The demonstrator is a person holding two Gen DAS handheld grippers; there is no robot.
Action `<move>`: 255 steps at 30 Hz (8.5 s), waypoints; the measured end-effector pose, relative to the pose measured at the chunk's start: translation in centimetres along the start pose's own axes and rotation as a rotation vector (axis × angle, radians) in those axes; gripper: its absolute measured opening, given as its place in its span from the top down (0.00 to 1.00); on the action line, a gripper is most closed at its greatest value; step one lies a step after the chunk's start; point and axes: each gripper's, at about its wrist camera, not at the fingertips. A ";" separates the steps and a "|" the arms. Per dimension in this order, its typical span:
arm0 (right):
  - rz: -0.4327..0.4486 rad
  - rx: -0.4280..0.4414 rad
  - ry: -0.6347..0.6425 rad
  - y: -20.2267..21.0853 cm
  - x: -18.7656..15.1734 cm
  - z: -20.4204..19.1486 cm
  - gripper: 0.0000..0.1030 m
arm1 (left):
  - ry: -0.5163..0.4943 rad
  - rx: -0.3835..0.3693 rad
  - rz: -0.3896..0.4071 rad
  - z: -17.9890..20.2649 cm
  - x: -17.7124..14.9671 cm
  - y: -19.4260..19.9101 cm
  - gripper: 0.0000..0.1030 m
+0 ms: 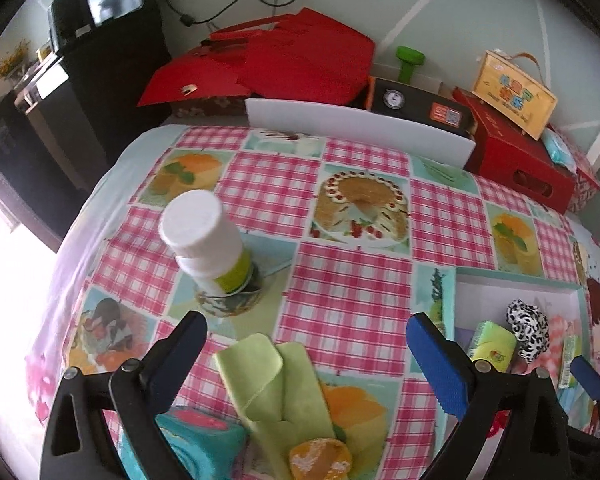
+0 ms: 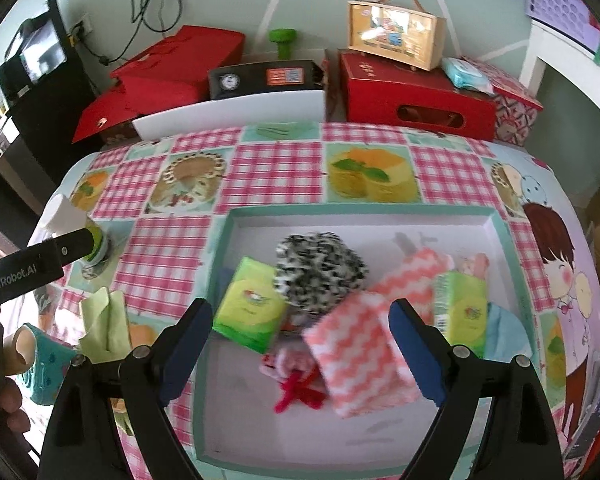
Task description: Organize soft objects
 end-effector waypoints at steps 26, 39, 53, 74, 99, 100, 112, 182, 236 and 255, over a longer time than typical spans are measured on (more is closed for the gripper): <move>-0.079 0.213 0.365 -0.3 -3.7 -12.2 0.13 | 0.111 -0.081 -0.243 -9.1 -0.5 -2.0 0.03; -0.157 0.254 0.468 -1.3 -6.0 -14.5 0.13 | 0.050 -0.067 -0.406 -9.5 -0.1 -5.3 0.21; -0.210 0.254 0.533 -2.8 -8.0 -15.9 0.23 | -0.019 -0.074 -0.584 -8.0 -0.8 -11.1 0.35; -0.225 0.329 0.490 -3.9 -7.9 -14.6 0.53 | -0.042 -0.106 -0.588 -6.3 -2.6 -12.7 0.75; -0.152 0.297 0.357 -3.3 -5.8 -8.5 0.54 | -0.037 -0.164 -0.343 -3.9 -2.4 -5.3 0.93; -0.148 0.295 0.352 -3.2 -5.7 -8.4 0.54 | -0.034 -0.165 -0.330 -3.9 -2.4 -4.9 0.93; -0.116 0.282 0.293 -2.5 -4.9 -7.1 0.54 | -0.012 -0.157 -0.255 -3.9 -2.1 -3.7 0.93; -0.062 0.219 0.117 0.1 -3.5 -1.0 0.54 | -0.216 -0.196 -0.364 5.3 -5.8 -0.4 0.95; -0.195 0.019 -0.043 -1.6 -9.0 9.7 0.53 | -0.302 -0.302 -0.229 13.9 -8.1 1.4 0.95; -0.233 -0.001 -0.038 -4.5 -9.2 9.5 0.53 | -0.302 -0.286 -0.275 14.2 -8.9 -2.3 0.95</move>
Point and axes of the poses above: each gripper's, at about its wrist camera, not at the fingertips, and y roughly against the way its jaws point, z to its right, x to its top, and after that the axes turned 9 degrees about -x, right-handed
